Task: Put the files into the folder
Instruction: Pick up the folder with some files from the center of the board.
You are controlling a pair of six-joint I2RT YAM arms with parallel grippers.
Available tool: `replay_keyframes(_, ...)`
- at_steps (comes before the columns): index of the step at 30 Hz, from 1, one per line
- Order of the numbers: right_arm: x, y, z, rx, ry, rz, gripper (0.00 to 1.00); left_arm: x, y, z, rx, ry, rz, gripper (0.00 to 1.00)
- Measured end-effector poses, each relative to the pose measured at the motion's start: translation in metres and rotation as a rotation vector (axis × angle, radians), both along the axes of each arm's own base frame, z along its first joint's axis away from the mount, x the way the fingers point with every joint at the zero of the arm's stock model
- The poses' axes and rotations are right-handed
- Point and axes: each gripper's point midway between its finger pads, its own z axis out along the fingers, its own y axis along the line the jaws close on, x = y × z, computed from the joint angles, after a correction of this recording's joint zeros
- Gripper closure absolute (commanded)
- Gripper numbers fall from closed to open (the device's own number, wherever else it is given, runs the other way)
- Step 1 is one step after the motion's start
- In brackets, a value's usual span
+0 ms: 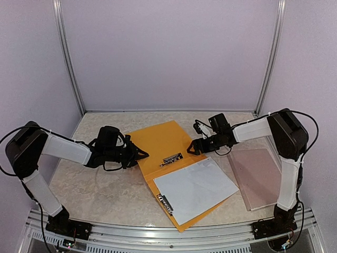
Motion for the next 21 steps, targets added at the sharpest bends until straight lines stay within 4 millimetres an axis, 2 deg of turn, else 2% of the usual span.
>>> replay_keyframes(2,-0.001,-0.004,0.000,-0.028,0.009,-0.006,0.20,0.005,-0.005,0.007,-0.010,-0.019,-0.016,1.00)
replay_keyframes(7,-0.007,-0.014,0.004,-0.085,0.036,-0.018,0.16,0.019,-0.015,0.037,-0.022,-0.096,-0.071,1.00)
replay_keyframes(11,-0.009,-0.022,0.021,-0.113,0.017,-0.031,0.15,0.029,-0.012,0.063,0.023,-0.155,-0.090,1.00)
replay_keyframes(16,-0.007,-0.028,0.064,-0.109,-0.068,-0.052,0.17,0.039,0.014,0.091,0.101,-0.221,-0.054,1.00)
replay_keyframes(21,-0.018,-0.025,0.109,-0.094,-0.162,-0.031,0.18,0.055,0.051,0.090,0.143,-0.206,0.019,1.00)
